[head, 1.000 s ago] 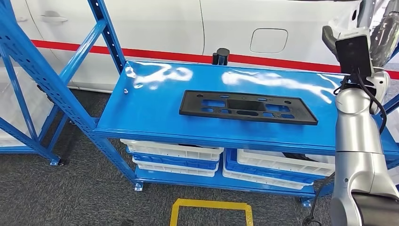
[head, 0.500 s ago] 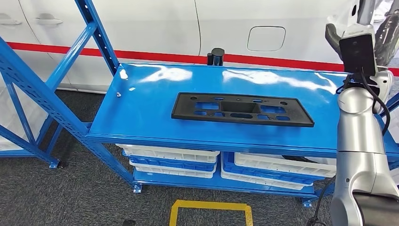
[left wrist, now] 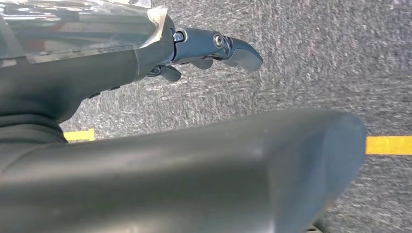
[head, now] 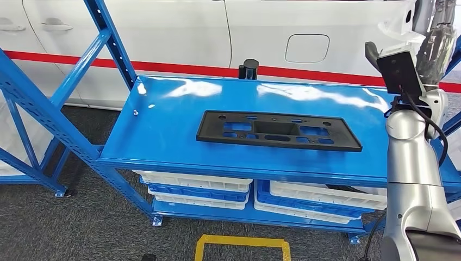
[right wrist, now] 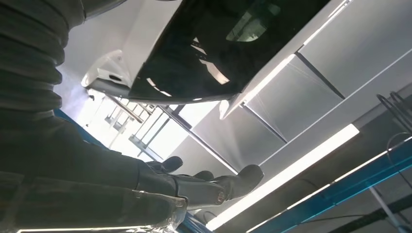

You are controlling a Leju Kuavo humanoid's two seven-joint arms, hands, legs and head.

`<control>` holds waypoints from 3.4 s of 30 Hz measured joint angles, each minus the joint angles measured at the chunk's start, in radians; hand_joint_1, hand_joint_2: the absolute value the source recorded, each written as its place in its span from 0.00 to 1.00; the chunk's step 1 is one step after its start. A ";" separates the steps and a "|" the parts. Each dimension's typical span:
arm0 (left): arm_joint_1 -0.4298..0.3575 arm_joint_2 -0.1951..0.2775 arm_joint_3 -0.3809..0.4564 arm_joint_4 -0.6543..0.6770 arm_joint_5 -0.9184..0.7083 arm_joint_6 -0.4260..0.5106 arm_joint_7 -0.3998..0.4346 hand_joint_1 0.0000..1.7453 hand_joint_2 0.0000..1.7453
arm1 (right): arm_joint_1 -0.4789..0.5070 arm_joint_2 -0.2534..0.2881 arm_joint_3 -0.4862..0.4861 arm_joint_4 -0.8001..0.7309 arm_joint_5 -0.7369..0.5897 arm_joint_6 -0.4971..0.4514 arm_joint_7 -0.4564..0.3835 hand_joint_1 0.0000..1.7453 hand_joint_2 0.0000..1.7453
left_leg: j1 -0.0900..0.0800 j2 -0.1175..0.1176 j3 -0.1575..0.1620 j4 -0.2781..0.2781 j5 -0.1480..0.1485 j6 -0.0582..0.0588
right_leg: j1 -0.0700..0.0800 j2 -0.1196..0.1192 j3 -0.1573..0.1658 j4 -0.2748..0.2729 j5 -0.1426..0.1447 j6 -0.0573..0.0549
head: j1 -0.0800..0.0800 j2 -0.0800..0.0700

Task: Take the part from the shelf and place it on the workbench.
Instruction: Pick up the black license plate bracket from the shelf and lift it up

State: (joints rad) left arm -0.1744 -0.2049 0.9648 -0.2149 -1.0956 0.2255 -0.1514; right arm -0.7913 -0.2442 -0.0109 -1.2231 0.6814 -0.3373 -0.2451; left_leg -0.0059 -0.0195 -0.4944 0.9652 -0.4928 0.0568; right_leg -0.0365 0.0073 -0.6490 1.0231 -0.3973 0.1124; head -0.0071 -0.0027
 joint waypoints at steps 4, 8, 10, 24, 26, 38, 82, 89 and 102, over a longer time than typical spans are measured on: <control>0.001 0.001 0.000 0.000 0.000 0.001 0.001 0.00 0.00 | 0.030 0.001 0.001 -0.030 0.023 0.024 0.012 0.00 1.00 | 0.000 -0.001 -0.010 0.015 -0.019 -0.014 | 0.004 0.001 0.013 -0.020 -0.001 -0.050 | -0.004 0.000; 0.001 0.003 0.001 0.000 0.005 0.003 0.001 0.00 0.00 | 0.050 -0.001 0.012 -0.070 0.063 0.087 0.031 0.00 1.00 | 0.000 -0.001 -0.005 0.009 -0.014 0.008 | 0.002 0.003 0.013 -0.020 -0.002 -0.051 | -0.008 0.000; 0.002 0.003 0.001 0.000 0.013 0.004 0.000 0.00 0.00 | 0.059 -0.009 0.035 -0.097 0.100 0.154 0.045 0.00 1.00 | -0.001 -0.001 -0.005 0.007 -0.012 0.010 | 0.004 0.005 0.013 -0.020 -0.005 -0.055 | -0.008 0.000; 0.023 0.003 0.026 0.000 0.058 0.013 -0.030 0.00 0.00 | 0.042 -0.093 0.383 -0.118 0.120 0.323 0.105 0.00 1.00 | 0.001 0.001 0.007 -0.007 -0.018 -0.034 | 0.011 0.005 0.022 -0.021 -0.007 -0.066 | -0.006 0.000; 0.024 0.003 0.028 0.000 0.058 0.014 -0.032 0.00 0.00 | 0.042 -0.099 0.402 -0.118 0.108 0.325 0.105 0.00 1.00 | -0.001 0.000 0.008 -0.007 -0.018 -0.034 | 0.009 0.004 0.024 -0.022 -0.007 -0.066 | -0.006 0.000; 0.028 0.001 0.034 0.000 0.061 0.012 -0.037 0.00 0.00 | 0.000 -0.148 0.487 -0.137 0.016 0.419 0.120 0.00 1.00 | -0.005 0.000 0.009 -0.005 -0.020 -0.031 | 0.005 0.004 0.028 -0.028 -0.006 -0.065 | -0.006 0.000; 0.027 -0.036 -0.034 0.007 -0.041 -0.022 0.043 0.00 0.00 | 0.585 -0.533 0.447 -0.662 -0.265 0.388 0.211 0.00 1.00 | -0.008 -0.001 0.015 -0.005 -0.028 -0.019 | 0.005 0.001 0.036 -0.031 -0.010 -0.061 | -0.007 0.000; 0.026 -0.036 -0.058 0.007 -0.046 -0.022 0.051 0.00 0.00 | 0.626 -0.502 0.433 -0.594 -0.232 0.413 0.208 0.00 1.00 | -0.008 -0.001 0.017 -0.005 -0.028 -0.019 | 0.004 0.001 0.038 -0.031 -0.010 -0.061 | -0.007 0.000; 0.023 -0.037 -0.078 0.007 -0.045 -0.016 0.032 0.00 0.00 | 0.496 -0.386 0.463 -0.296 -0.146 0.346 0.153 0.00 1.00 | -0.008 -0.001 0.018 -0.005 -0.027 -0.019 | 0.004 0.001 0.040 -0.031 -0.010 -0.061 | -0.006 0.000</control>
State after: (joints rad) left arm -0.1512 -0.2415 0.8865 -0.2075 -1.1402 0.2094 -0.1197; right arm -0.2956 -0.6299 0.4526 -1.5189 0.5359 0.0085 -0.0924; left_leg -0.0137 -0.0204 -0.4765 0.9605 -0.5200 0.0375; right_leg -0.0321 0.0084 -0.6094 0.9924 -0.4069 0.0510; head -0.0134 -0.0027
